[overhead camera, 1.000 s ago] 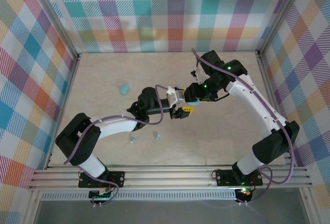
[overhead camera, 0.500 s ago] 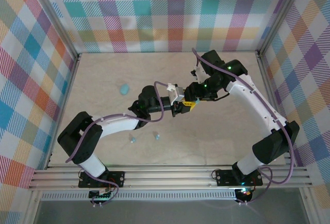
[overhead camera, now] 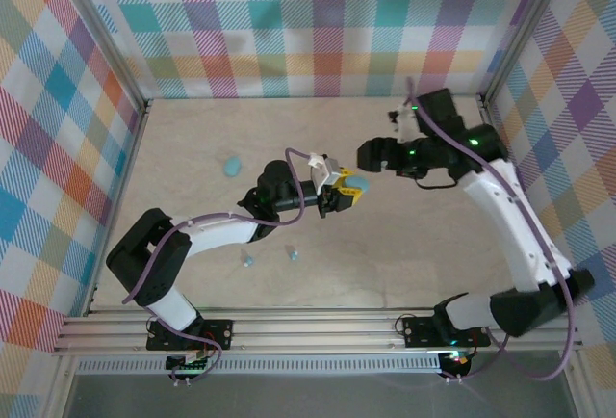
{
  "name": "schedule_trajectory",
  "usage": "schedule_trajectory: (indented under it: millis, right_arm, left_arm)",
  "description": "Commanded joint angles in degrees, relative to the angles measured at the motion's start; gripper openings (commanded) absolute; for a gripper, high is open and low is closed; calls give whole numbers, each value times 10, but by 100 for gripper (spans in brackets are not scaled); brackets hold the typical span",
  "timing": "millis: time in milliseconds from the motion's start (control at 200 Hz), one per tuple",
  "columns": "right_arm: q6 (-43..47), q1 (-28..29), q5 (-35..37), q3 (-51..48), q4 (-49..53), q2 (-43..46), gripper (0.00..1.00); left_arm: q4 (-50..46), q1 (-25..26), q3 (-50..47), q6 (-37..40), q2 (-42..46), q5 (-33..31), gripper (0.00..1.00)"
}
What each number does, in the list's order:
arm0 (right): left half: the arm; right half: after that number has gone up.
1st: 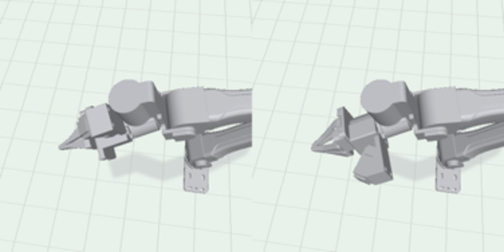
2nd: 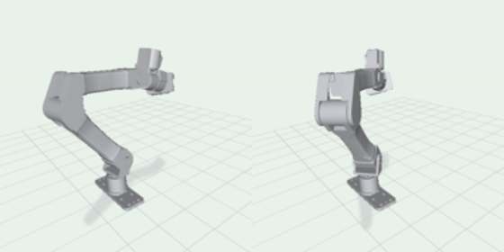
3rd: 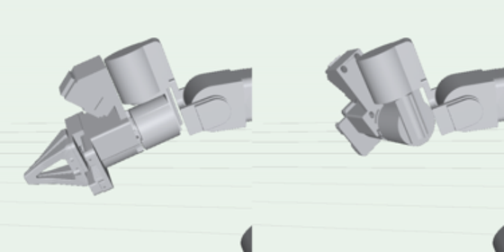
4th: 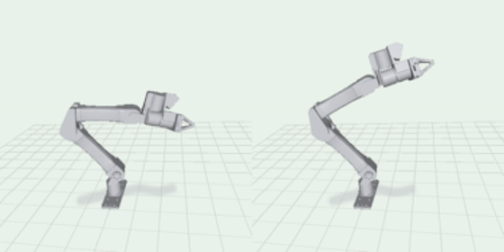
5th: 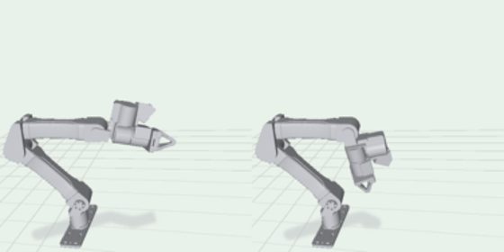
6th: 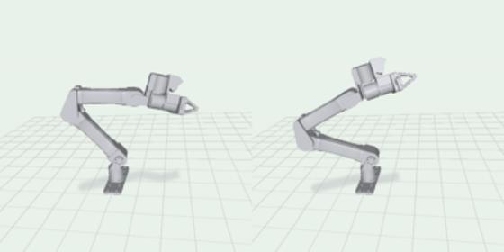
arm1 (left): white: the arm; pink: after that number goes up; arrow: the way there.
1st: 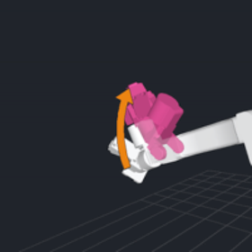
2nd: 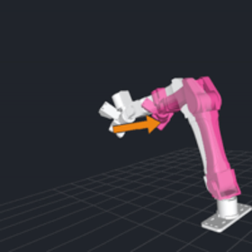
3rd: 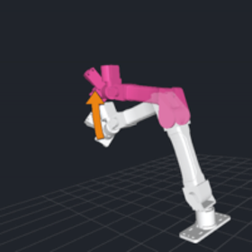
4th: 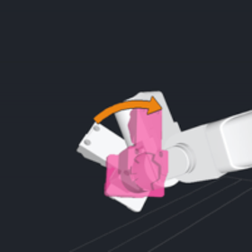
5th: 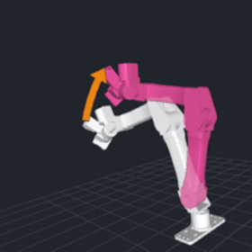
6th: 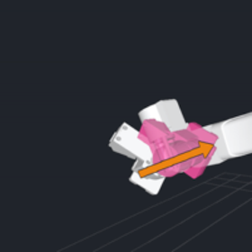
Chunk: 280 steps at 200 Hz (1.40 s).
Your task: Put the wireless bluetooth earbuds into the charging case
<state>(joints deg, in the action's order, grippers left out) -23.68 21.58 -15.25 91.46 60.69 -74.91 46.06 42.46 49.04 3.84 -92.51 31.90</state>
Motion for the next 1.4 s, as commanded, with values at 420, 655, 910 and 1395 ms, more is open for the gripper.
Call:
schedule_trajectory:
  millis: [420, 655, 910, 1395]
  right_arm:
    - [-217, -65, -298, -189, -334, 24, 75]
    - [-244, -63, -333, -206, -373, 9, 69]
    - [-266, -51, -367, -201, -405, -6, 58]
    - [-302, -38, -401, -206, -448, -21, 12]
  left_arm:
    - [154, -30, 22, -198, 46, -12, 21]
    - [179, -21, 46, -211, 37, -2, 22]
    - [168, -14, 55, -194, 30, 7, 22]
    - [99, -13, 46, -131, 37, -11, 46]
